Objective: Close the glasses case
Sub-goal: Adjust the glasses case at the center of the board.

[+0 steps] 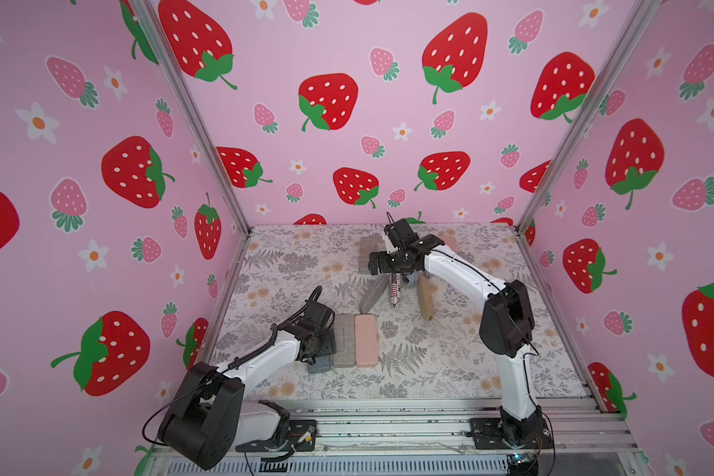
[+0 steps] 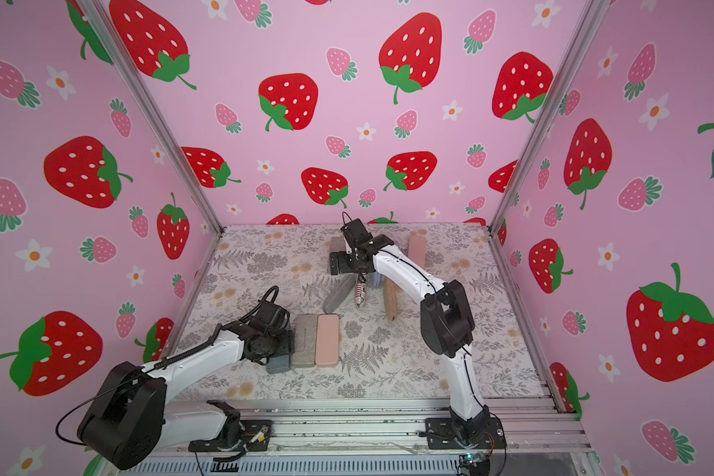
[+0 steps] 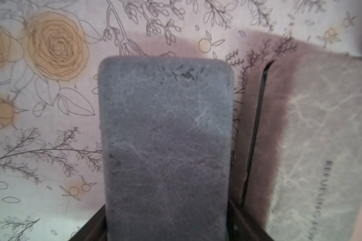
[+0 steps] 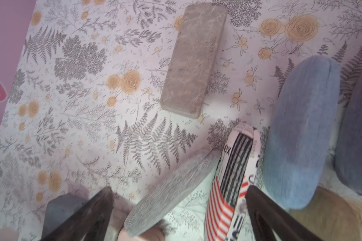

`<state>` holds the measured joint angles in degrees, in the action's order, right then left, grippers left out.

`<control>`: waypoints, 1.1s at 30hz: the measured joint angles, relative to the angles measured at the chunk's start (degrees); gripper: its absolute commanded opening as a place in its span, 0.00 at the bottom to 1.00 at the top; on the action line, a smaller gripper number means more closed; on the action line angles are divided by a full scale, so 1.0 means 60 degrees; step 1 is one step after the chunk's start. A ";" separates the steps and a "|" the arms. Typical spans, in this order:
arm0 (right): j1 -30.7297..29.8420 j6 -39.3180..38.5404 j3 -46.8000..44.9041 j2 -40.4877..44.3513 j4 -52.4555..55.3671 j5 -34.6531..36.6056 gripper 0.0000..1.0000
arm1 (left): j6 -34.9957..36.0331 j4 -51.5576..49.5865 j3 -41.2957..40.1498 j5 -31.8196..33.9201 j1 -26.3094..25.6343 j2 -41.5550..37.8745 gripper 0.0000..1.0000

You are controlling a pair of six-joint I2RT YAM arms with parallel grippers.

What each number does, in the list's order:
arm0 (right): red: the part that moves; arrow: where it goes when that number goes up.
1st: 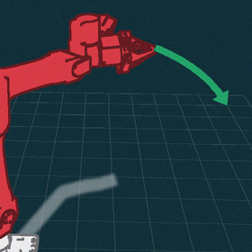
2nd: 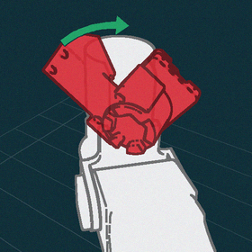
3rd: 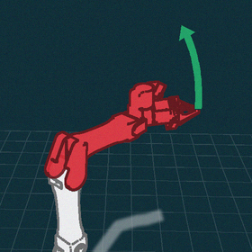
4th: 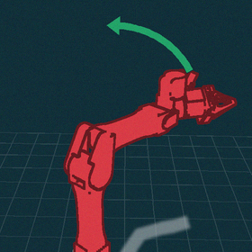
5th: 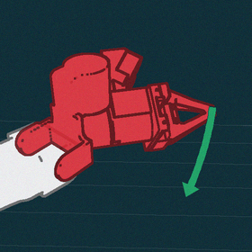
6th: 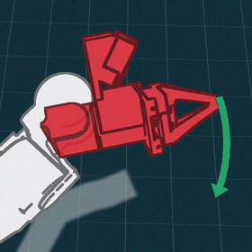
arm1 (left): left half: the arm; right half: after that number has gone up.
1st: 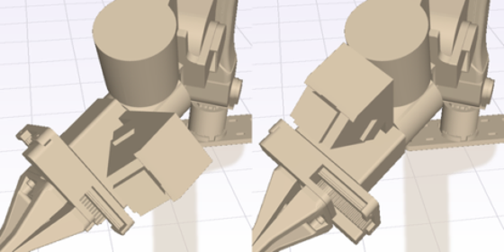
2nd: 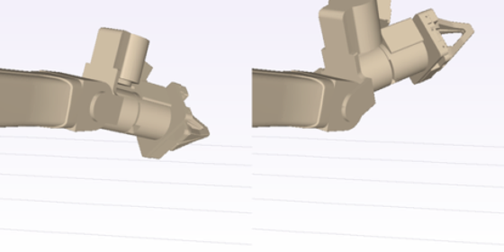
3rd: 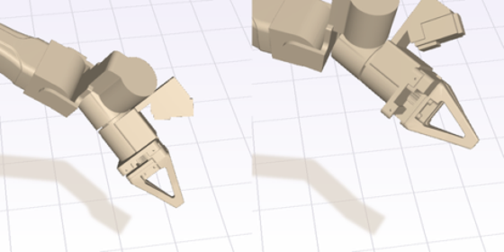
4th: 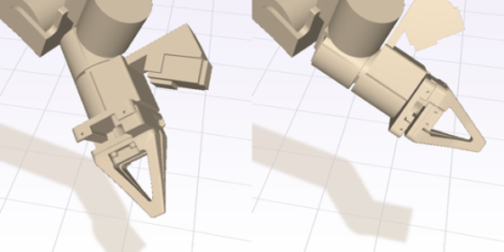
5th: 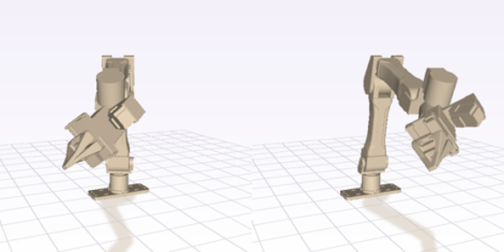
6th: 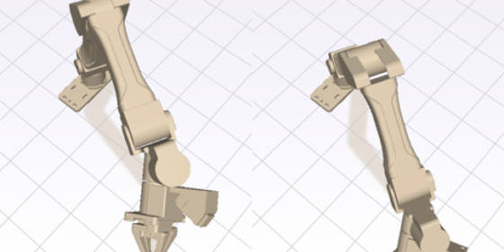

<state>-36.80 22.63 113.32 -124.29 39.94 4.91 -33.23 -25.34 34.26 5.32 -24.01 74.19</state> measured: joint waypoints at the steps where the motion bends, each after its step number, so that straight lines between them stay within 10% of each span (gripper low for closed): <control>1: 0.0084 -0.0025 0.0204 -0.0237 0.0011 -0.0015 0.99 | 0.0000 0.0004 0.0022 -0.0007 0.0000 0.0029 0.77; 19: 0.0787 -0.0532 0.3789 -0.3304 0.0142 -0.1155 1.00 | 0.0390 0.0328 0.0463 -0.0572 0.0004 0.0572 0.81; 33: 0.0827 -0.0521 -0.1687 0.1075 -0.1432 -0.1315 1.00 | 0.0612 -0.0127 0.2499 -0.0714 0.0000 0.0299 0.88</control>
<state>-31.83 19.51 103.20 -117.84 31.35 -2.98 -29.56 -26.11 49.25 1.04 -24.01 75.99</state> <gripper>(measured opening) 0.994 0.874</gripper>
